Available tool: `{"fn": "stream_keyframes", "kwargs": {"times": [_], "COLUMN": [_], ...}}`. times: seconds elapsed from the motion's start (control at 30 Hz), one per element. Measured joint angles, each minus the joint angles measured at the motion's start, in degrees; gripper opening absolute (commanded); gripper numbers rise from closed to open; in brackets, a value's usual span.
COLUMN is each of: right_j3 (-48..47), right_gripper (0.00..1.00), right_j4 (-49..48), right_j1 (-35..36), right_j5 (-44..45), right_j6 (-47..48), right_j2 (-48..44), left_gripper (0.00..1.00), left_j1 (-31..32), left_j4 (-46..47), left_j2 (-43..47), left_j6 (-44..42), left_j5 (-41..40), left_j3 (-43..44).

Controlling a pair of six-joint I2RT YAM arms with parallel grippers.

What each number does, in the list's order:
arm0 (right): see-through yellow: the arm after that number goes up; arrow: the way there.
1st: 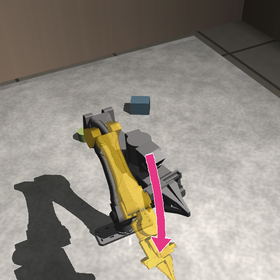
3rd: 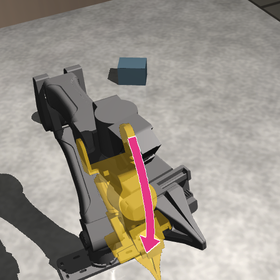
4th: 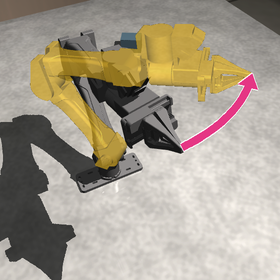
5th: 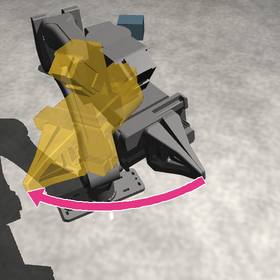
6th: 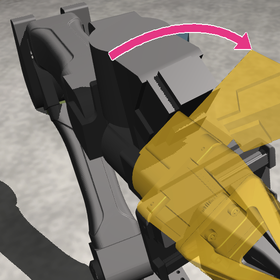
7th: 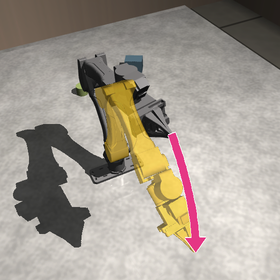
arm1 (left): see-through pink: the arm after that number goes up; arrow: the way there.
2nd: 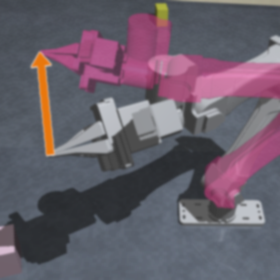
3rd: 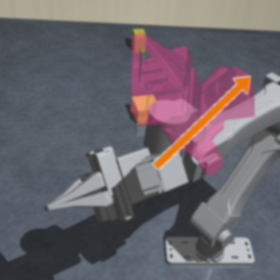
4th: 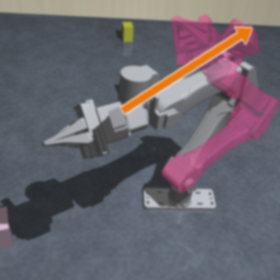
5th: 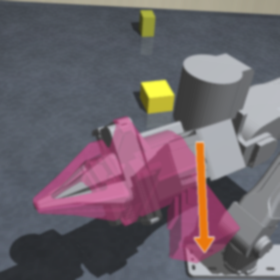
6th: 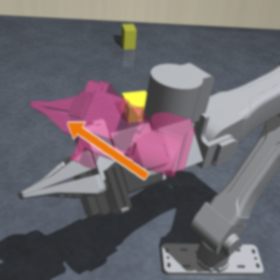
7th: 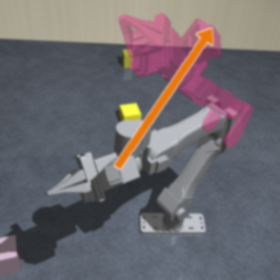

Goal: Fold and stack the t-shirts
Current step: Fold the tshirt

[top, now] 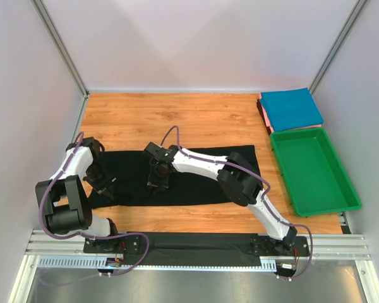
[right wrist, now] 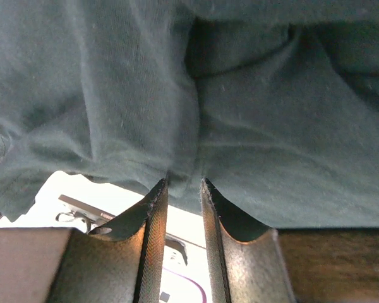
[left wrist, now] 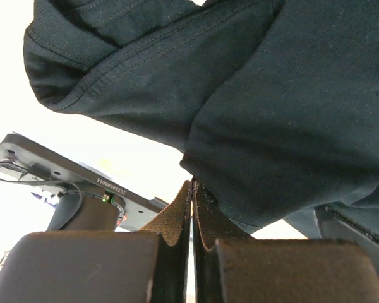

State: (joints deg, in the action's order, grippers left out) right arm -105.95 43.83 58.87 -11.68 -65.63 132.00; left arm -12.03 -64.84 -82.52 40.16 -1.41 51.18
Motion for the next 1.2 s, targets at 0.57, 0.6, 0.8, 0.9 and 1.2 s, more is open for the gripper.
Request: {"fn": "stream_keyframes", "kwargs": {"times": [0.57, 0.6, 0.8, 0.9, 1.2], "right_j3": [-3.5, -3.5, -1.8, -1.6, 3.9], "right_gripper": [0.0, 0.0, 0.0, 0.0, 0.0], "right_j4": [2.1, 2.8, 7.3, 9.1, 6.9], "right_j1": [0.0, -0.1, -1.3, -2.2, -2.7], "right_j5": [2.4, 2.9, 5.0, 5.7, 3.8], "right_j6": [0.7, 1.2, 4.4, 6.2, 8.8], "right_j2": [2.1, 2.0, -1.6, -3.9, -6.2], "left_gripper": [0.0, 0.0, 0.0, 0.0, 0.0], "left_j1": [0.0, 0.0, 0.0, 0.0, 1.1], "left_j4": [0.5, 0.5, -0.5, -1.7, -2.1], "left_j2": [-0.4, -0.6, -1.4, -1.4, -3.6], "left_j6": [-0.2, -0.2, -0.2, -0.2, -0.2], "left_j5": [0.1, 0.0, -1.6, -2.6, -3.0], "left_j3": [0.0, 0.0, 0.2, 1.3, 1.9]}}
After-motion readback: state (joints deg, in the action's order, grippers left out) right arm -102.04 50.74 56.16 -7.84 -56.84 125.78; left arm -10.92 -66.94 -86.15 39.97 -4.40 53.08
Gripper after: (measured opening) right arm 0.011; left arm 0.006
